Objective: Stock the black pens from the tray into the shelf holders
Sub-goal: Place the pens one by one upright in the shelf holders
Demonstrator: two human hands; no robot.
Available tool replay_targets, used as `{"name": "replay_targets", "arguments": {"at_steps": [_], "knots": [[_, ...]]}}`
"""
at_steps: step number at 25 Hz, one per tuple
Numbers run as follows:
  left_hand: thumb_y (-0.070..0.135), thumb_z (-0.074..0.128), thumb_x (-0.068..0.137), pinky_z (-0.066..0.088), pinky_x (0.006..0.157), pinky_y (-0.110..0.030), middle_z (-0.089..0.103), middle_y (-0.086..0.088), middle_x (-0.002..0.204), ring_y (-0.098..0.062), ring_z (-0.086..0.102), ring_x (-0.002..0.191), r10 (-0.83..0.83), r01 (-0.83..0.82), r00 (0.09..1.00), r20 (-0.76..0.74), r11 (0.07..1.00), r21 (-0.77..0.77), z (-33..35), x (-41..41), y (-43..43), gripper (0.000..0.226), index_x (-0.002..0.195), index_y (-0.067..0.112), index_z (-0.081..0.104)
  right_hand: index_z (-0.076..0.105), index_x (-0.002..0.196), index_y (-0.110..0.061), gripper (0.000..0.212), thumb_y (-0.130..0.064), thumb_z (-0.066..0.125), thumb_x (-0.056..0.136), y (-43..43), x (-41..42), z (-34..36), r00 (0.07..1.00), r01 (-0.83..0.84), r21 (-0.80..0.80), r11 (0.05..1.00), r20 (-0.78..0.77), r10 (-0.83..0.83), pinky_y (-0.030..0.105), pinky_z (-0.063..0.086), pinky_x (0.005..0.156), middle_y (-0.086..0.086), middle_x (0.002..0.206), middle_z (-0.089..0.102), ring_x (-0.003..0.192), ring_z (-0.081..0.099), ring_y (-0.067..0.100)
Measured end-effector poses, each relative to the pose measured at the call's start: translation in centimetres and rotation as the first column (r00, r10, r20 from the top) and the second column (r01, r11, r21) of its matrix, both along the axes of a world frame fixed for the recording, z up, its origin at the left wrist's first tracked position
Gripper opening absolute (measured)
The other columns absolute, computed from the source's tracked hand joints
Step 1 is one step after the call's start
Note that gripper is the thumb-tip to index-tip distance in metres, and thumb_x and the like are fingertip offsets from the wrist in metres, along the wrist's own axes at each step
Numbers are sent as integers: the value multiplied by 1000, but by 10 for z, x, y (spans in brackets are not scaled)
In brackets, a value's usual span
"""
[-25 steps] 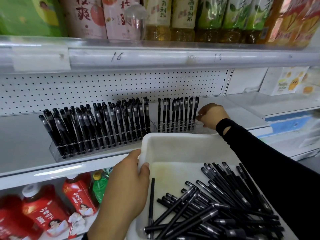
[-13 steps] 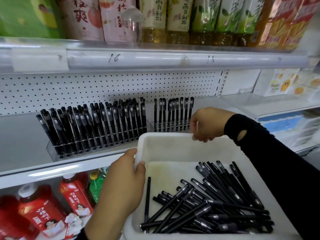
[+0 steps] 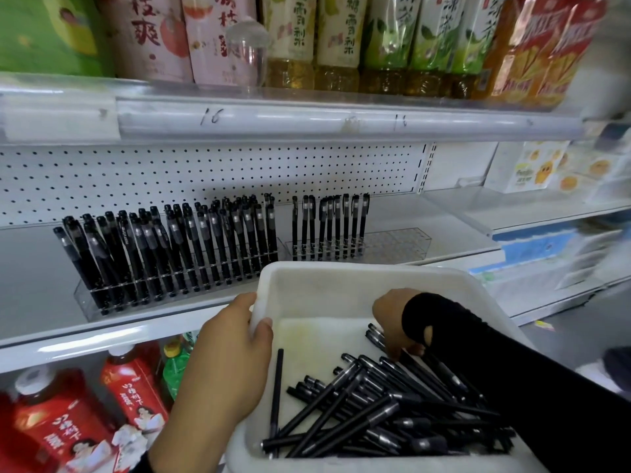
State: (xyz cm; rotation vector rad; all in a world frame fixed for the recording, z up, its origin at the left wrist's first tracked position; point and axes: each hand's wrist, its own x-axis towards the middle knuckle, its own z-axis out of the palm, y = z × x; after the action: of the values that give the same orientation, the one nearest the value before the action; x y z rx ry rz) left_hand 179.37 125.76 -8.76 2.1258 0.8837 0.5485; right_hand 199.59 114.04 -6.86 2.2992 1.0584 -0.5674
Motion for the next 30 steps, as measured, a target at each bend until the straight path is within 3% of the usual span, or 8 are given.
{"name": "replay_targets", "arguments": {"at_steps": [4,8,13,18,20,23,26,30], "knots": [[27,49,100,47,71,-27,66,12,105,-8,63,88,4,-5,1000,25,1000,13,-1,-3,-1,38,138,31,50,59,59,-14,35,-33,75,85,-2,9,-4,997,70,224,972,-5,-71,23,50,63,-7,35,53,51,58,11],[28,49,100,52,77,-33,66,12,107,-11,65,89,2,-2,1000,25,1000,1,-1,-2,-1,38,138,32,49,70,77,-18,20,-34,74,87,-7,18,15,972,225,527,820,-181,-150,21,48,58,-5,67,70,53,60,7],[27,49,100,51,73,-31,66,13,105,-10,64,88,0,-1,1000,18,1000,3,-2,0,-1,37,137,32,51,75,85,-13,30,-41,81,79,-7,17,-10,989,141,322,936,-92,-117,26,58,68,-1,75,75,58,65,12],[27,50,100,47,68,-26,64,17,100,-5,62,85,2,-2,1000,20,1000,-2,0,0,0,37,136,33,51,62,72,-16,29,-39,77,81,1,18,-20,996,85,293,952,-64,-69,27,54,71,-3,70,65,70,64,19],[27,49,100,49,70,-28,64,17,100,-7,63,85,0,0,999,32,1000,1,0,-2,0,36,136,34,51,62,74,-16,28,-40,74,81,2,16,-18,996,74,362,929,-64,-54,28,54,69,-2,71,64,74,65,22],[28,49,101,48,69,-28,64,16,100,-6,63,85,0,0,999,41,1000,-2,0,-3,0,37,137,34,50,64,79,-17,19,-33,66,88,-5,17,-6,959,203,574,793,-279,-44,26,52,59,-2,77,73,63,71,13],[28,49,101,46,66,-25,62,19,97,-3,61,84,-6,6,999,41,1000,4,1,-2,-2,35,135,34,51,52,96,-14,7,-18,57,99,-10,15,-2,783,433,574,695,-621,24,26,52,52,7,87,76,61,70,17],[27,49,100,44,64,-22,63,19,96,-2,61,82,-8,8,999,44,1000,-2,0,-2,-2,35,135,33,52,62,103,-7,7,-11,62,97,-16,20,4,700,479,593,648,-703,126,25,56,62,12,92,76,70,68,15]]}}
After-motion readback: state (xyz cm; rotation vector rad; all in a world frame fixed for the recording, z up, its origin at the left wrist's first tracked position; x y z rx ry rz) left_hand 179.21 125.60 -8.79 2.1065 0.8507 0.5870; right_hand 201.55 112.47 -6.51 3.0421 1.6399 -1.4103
